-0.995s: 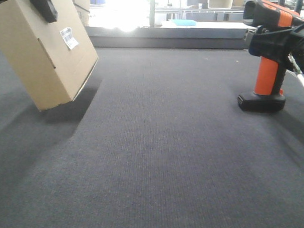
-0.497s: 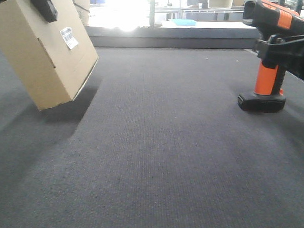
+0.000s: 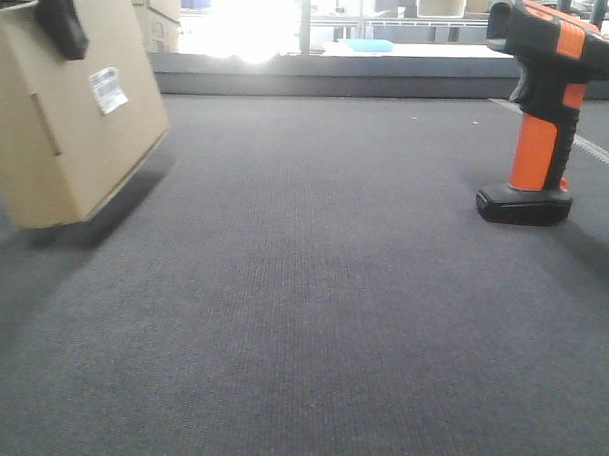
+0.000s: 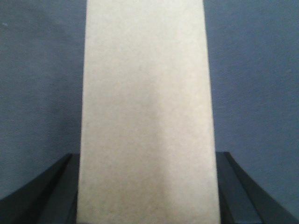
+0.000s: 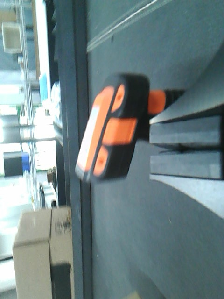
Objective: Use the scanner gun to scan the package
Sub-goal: 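Lower the cardboard box onto the table with the left gripper and release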
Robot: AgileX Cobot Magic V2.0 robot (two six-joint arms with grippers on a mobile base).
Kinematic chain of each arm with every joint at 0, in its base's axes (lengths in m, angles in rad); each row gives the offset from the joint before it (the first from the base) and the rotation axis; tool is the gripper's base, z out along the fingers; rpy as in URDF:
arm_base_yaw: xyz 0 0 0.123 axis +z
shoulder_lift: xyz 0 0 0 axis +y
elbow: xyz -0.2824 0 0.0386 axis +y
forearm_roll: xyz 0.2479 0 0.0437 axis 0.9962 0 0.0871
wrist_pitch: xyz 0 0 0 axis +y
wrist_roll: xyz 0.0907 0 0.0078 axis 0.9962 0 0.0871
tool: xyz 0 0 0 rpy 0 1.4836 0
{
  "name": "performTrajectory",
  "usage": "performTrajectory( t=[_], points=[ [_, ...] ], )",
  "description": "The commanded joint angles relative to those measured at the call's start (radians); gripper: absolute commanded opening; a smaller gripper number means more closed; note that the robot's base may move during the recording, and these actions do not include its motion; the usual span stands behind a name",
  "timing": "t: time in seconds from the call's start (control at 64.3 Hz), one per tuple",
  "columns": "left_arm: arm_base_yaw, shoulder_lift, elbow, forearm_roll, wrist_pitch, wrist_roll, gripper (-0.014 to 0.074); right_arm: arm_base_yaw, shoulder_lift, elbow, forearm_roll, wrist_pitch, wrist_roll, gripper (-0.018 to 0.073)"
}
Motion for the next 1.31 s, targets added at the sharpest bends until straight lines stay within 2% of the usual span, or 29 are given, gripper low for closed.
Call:
performTrajectory(
  t=[0.0, 0.124, 0.295, 0.404, 0.575, 0.668, 0.87, 0.932, 1.088, 1.29],
  points=[
    [-0.003, -0.005, -0.002, 0.044, 0.019, -0.005, 0.0015, 0.003, -0.123, 0.004, -0.038, 0.118, -0.010, -0.0160],
    [0.030, -0.005, -0.002, 0.060, 0.089, -0.005, 0.0035, 0.001, -0.299, 0.006, -0.010, 0.279, -0.044, -0.0160],
    [0.105, -0.005, -0.002, 0.058, 0.111, 0.032, 0.0228, 0.001, -0.493, 0.006, -0.010, 0.530, -0.051, -0.0160],
    [0.126, -0.005, -0.002, 0.058, 0.152, 0.086, 0.0284, 0.001, -0.578, 0.006, -0.010, 0.617, -0.051, -0.0160],
    [0.154, -0.005, 0.020, 0.062, 0.100, 0.162, 0.0288, 0.001, -0.663, 0.006, -0.010, 0.652, -0.051, -0.0160],
    [0.173, -0.005, 0.041, 0.062, 0.062, 0.164, 0.0288, 0.001, -0.677, 0.006, -0.010, 0.664, -0.051, -0.0160],
    [0.188, -0.005, 0.054, 0.062, 0.062, 0.164, 0.0295, 0.001, -0.679, 0.006, -0.010, 0.673, -0.051, -0.0160],
    [0.188, -0.005, 0.054, 0.062, 0.070, 0.164, 0.0354, 0.001, -0.679, 0.006, -0.010, 0.669, -0.051, -0.0160],
    [0.188, -0.005, 0.054, 0.062, 0.086, 0.164, 0.0615, 0.001, -0.679, 0.006, -0.010, 0.661, -0.051, -0.0160],
    [0.188, -0.014, 0.049, 0.046, 0.100, 0.160, 0.0602, 0.001, -0.679, 0.006, -0.010, 0.629, -0.051, -0.0160]
  ],
)
